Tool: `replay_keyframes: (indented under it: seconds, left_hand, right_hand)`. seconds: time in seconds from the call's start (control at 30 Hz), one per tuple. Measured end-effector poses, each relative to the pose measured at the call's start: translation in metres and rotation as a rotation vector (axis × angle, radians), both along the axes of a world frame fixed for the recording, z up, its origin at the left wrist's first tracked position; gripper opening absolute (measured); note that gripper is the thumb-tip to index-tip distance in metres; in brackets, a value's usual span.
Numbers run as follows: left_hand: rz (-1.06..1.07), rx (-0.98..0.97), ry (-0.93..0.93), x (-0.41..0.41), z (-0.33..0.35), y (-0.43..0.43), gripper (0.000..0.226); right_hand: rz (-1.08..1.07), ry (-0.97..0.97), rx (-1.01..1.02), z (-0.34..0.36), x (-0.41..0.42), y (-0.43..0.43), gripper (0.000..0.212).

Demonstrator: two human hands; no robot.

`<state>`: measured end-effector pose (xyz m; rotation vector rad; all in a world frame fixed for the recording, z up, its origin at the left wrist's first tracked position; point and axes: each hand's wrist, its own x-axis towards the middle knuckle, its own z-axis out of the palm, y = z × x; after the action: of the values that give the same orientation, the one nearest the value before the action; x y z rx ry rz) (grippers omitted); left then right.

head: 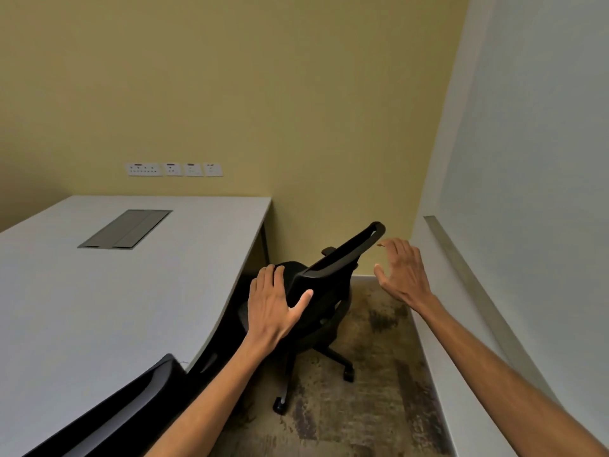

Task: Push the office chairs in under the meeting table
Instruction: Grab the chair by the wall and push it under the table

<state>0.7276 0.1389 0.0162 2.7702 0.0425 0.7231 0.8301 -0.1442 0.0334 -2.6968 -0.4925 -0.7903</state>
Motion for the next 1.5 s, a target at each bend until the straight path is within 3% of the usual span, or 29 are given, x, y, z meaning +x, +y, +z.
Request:
replay_keyframes:
  seconds: [0.5, 0.7, 0.83, 1.07, 1.2, 1.4, 1.5]
  left_hand:
    - [-0.065, 0.038, 0.057, 0.159, -0.010, -0.082, 0.083]
    - [-0.214, -0.011, 0.082, 0.215, -0.038, -0.096, 0.077]
    - [-0.252, -0.084, 0.273, 0.234, -0.060, -0.096, 0.069]
    - [-0.121, 0.095, 0.534, 0.243, -0.094, -0.087, 0.031]
    - [0.001, 0.103, 0.619, 0.255, -0.092, -0.083, 0.034]
    - [0.135, 0.102, 0.659, 0.273, -0.090, -0.098, 0.039]
    - [0.188, 0.076, 0.667, 0.289, -0.088, -0.106, 0.039]
  right_hand:
    - [0.079, 0.120, -0.087, -0.022, 0.148, -0.033, 0.059]
    - [0.175, 0.218, -0.193, -0.056, 0.204, -0.017, 0.060]
    - [0.220, 0.292, -0.317, -0.081, 0.238, -0.011, 0.055]
    - [0.294, 0.446, -0.481, -0.095, 0.291, 0.004, 0.018]
    - [0.380, 0.388, -0.577, -0.105, 0.312, 0.009, 0.042]
    - [0.534, 0.397, -0.733, -0.091, 0.347, 0.011, 0.022]
    - [0.601, 0.390, -0.756, -0.089, 0.373, 0.012, 0.023]
